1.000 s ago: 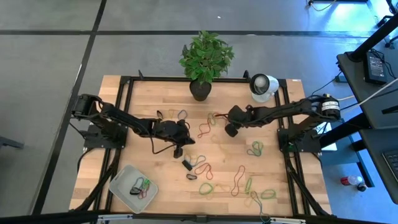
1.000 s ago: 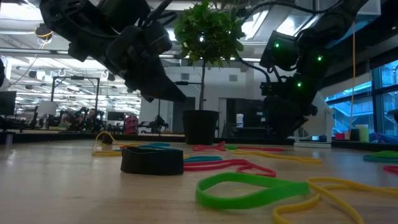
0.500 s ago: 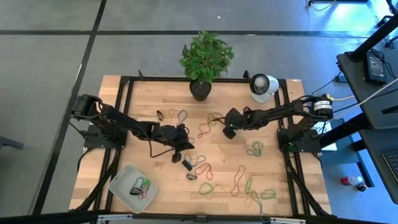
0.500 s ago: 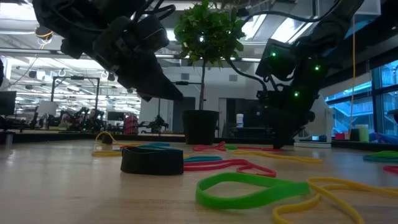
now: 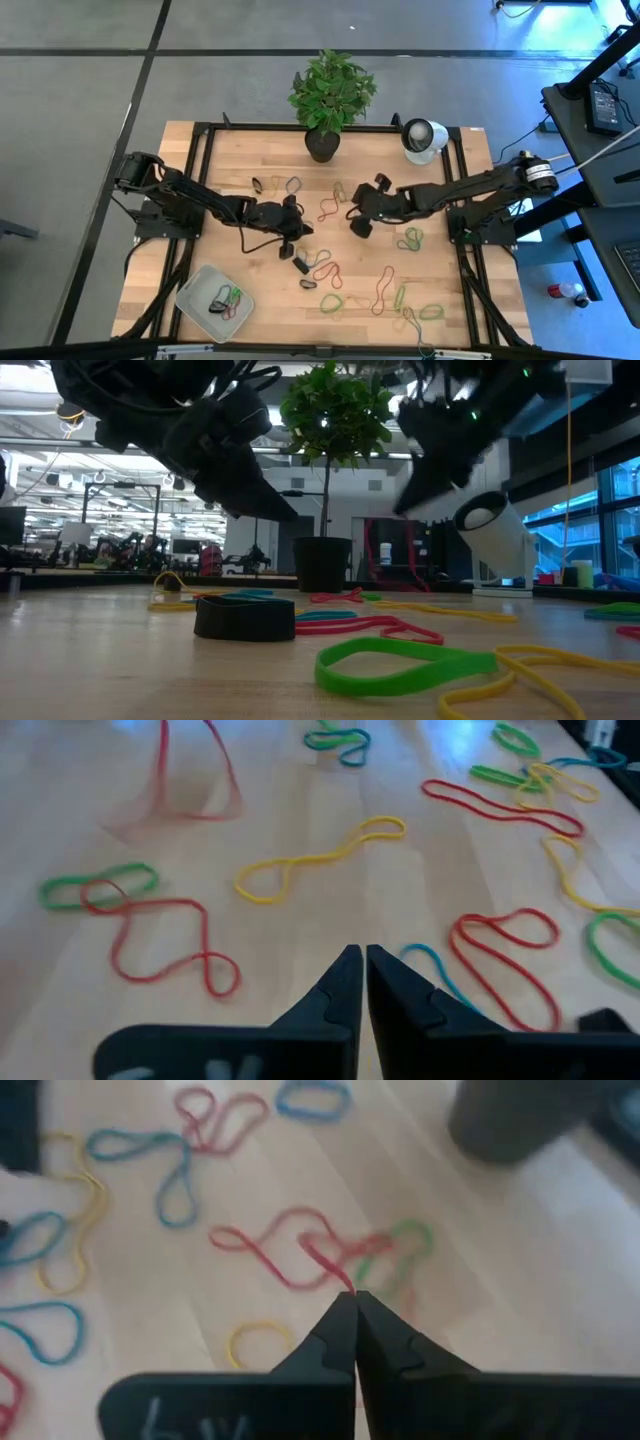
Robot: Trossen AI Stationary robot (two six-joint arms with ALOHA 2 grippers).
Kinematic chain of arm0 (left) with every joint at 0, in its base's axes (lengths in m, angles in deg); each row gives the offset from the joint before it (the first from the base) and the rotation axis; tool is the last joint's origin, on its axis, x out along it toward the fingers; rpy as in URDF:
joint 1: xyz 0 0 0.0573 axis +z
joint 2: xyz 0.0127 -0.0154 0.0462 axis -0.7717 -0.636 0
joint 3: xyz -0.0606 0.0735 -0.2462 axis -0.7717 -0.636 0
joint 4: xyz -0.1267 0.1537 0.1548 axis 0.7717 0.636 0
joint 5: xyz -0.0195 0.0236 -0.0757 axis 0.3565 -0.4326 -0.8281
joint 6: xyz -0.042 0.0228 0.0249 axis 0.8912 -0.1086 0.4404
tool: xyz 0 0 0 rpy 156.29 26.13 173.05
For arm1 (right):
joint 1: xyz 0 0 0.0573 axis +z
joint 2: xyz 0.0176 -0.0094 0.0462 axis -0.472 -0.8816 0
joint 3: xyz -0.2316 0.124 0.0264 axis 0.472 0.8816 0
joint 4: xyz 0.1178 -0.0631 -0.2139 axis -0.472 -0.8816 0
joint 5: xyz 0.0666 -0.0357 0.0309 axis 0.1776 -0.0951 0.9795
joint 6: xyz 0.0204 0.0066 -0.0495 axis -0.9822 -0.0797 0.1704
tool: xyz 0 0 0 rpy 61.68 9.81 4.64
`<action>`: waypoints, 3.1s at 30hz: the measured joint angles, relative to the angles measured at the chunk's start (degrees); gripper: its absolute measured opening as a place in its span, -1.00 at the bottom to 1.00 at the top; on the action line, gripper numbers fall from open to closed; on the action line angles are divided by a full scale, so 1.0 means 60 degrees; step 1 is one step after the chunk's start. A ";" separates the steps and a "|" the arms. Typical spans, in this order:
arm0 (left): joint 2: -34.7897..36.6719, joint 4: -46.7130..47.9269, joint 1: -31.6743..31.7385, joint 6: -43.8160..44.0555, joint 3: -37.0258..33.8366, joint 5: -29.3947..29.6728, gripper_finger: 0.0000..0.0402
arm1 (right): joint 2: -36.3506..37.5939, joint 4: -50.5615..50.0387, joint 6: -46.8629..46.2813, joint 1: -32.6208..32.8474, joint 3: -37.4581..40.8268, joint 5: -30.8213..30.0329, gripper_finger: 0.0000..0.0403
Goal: Pick and place rubber bands into bin
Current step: Put the red rubber band into the gray bin
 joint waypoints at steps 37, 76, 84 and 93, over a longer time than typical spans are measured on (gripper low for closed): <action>-0.0004 -0.3146 -0.0444 -0.2149 0.0011 0.1158 -0.02 | -0.1131 0.3501 0.2941 0.1409 -0.1145 0.0300 -0.99; -0.0004 -0.3391 -0.0849 -0.1071 0.0011 0.0786 -0.98 | -0.1733 0.5518 0.3938 0.1441 -0.1145 0.0795 -0.86; 0.0368 -0.2435 -0.1053 -0.1134 0.0007 0.1277 -0.99 | -0.1536 0.5088 0.3947 0.1441 -0.1145 0.0787 -0.50; 0.2633 0.0823 -0.2416 -0.0190 0.0008 0.3340 -0.99 | -0.1050 0.2551 0.3077 0.1441 -0.1145 0.0779 -0.38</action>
